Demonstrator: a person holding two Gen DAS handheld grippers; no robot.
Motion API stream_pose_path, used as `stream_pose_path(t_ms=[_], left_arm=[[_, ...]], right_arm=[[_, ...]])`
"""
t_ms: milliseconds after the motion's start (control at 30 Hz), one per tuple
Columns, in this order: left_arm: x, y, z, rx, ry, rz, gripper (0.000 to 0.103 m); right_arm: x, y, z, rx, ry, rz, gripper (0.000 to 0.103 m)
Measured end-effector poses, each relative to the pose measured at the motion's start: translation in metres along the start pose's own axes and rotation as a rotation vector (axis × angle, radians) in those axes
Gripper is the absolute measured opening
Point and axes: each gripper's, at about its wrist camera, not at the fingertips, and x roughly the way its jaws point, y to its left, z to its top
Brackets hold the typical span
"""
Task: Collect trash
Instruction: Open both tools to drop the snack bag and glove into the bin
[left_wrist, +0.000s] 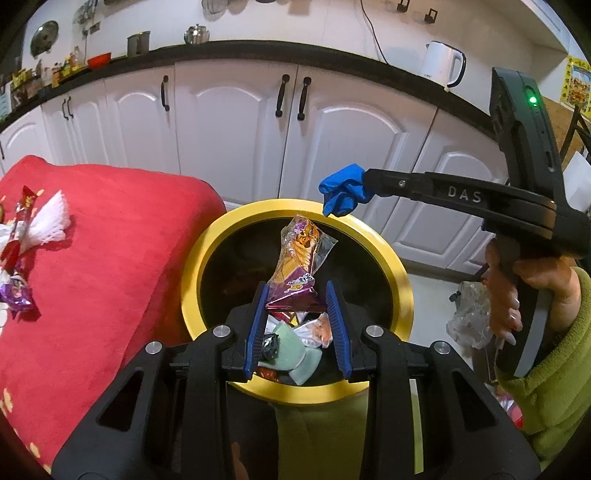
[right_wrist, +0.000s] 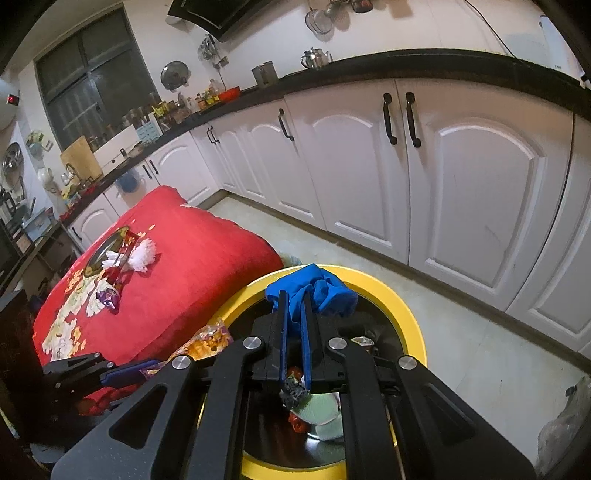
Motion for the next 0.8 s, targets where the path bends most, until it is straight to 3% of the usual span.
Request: stream_pose_path(t_ms=[533, 633, 700, 800], left_arm=[[0.013, 0.004, 0.004, -0.029, 0.021, 0.013, 0.025], [0.012, 0.005, 0.003, -0.032, 0.019, 0.026, 0.036], [0.01, 0.006, 0.003, -0.041, 0.015, 0.034, 0.044], [0.007, 0.008, 0.004, -0.046, 0.008, 0.046, 0.053]], right_arm=[[0.003, 0.002, -0.005, 0.003, 0.025, 0.043, 0.007], [0.0, 0.002, -0.005, 0.008, 0.022, 0.047, 0.012], [-0.001, 0.0, -0.004, 0.014, 0.016, 0.047, 0.03], [-0.003, 0.001, -0.002, 0.019, 0.007, 0.057, 0.031]])
